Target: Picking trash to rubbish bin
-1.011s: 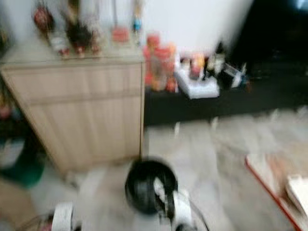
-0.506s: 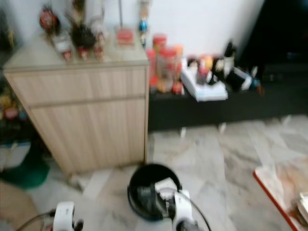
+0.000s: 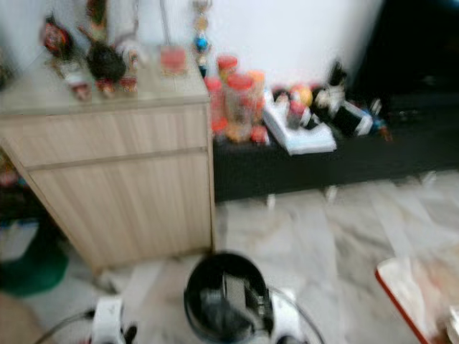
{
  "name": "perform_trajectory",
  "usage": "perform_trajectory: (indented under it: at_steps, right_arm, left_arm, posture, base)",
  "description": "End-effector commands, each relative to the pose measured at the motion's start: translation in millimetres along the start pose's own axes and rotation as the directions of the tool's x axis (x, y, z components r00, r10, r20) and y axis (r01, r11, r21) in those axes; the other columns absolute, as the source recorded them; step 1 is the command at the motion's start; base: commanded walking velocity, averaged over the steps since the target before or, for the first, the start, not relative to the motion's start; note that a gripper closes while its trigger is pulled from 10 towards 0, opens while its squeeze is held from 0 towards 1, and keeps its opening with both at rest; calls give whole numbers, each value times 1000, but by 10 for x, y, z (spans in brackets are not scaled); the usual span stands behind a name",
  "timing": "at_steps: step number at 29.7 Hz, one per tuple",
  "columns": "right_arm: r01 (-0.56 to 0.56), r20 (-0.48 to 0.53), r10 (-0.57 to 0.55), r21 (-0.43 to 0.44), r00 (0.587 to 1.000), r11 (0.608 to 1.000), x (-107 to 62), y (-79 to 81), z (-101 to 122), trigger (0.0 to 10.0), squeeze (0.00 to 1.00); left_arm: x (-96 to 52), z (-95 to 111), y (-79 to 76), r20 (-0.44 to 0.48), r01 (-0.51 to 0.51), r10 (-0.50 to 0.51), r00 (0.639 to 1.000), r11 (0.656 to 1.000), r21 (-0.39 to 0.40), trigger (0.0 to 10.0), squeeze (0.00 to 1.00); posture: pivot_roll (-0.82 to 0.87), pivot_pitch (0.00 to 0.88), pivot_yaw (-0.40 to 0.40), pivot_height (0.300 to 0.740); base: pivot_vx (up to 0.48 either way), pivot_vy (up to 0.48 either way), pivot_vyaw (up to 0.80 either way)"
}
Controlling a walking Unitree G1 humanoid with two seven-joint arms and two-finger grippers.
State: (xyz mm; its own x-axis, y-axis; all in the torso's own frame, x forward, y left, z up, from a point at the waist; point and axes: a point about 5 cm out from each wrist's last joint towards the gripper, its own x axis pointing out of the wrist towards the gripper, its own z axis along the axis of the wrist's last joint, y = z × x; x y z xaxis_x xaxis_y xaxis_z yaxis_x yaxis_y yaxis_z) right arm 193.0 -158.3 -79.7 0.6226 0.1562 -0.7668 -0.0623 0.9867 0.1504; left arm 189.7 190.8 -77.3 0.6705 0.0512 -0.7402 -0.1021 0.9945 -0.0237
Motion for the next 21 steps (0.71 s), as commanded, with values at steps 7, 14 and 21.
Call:
perform_trajectory:
  at_steps: [7,14,21]
  right_arm:
    - [-20,21,20,11,1000,1000,27,82,59,10000,0]
    - [-23,18,22,16,1000,1000,28,90,54,10000,0]
    - [-24,21,24,18,999,1000,31,88,70,10000,0]
  left_arm:
    - [-6,-3,75,-7,-20,20,1000,1000,0,10000,0]
    - [-6,-1,79,-7,-23,23,1000,1000,-4,10000,0]
    - [-5,2,83,-8,-26,26,1000,1000,-7,10000,0]
  posture:
    - [51,0,-45,740]
    - [53,0,-46,740]
    - [52,0,-46,740]
  base:
    - [280,0,0]
    - [279,0,0]
    - [280,0,0]
